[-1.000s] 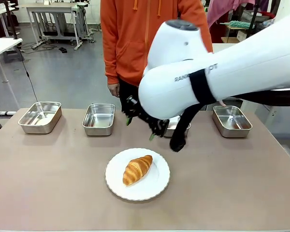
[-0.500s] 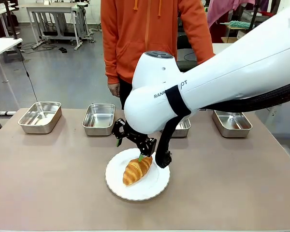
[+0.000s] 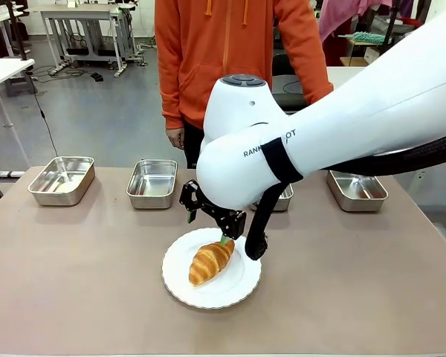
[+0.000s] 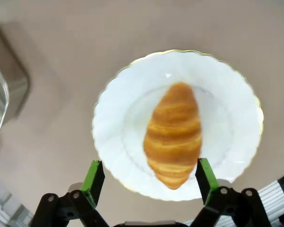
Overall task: Place the bread in the container.
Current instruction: Place the Butter Roll into the Airtight Container indicated by the human.
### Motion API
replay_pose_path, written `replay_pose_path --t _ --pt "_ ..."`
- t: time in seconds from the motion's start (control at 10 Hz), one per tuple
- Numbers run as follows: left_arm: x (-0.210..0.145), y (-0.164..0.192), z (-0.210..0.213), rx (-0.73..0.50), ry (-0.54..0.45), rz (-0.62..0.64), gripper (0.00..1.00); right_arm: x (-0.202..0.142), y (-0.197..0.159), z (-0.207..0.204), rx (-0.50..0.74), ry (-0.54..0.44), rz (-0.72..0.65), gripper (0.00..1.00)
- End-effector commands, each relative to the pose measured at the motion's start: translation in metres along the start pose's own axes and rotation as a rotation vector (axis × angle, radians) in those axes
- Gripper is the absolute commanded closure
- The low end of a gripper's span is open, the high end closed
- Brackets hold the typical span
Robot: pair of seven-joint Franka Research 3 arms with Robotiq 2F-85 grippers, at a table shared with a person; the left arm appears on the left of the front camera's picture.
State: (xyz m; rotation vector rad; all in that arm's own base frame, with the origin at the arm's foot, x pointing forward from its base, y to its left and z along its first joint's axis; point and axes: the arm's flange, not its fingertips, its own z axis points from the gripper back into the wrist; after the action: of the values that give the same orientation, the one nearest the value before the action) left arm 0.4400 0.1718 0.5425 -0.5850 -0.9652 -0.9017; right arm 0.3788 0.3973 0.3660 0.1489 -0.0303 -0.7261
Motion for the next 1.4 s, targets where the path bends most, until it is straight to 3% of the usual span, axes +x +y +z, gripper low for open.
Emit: replay_pose_path --t 0.0,1.3 --pt "0.002 -0.002 0.000 -0.002 -0.009 -0.012 0.00 -0.016 0.003 -0.002 -0.072 -0.040 -0.084 0.00" --pt "0.002 -0.002 0.000 -0.002 -0.009 -0.012 0.00 -0.018 0.005 -0.063 -0.156 0.066 -0.005 0.00"
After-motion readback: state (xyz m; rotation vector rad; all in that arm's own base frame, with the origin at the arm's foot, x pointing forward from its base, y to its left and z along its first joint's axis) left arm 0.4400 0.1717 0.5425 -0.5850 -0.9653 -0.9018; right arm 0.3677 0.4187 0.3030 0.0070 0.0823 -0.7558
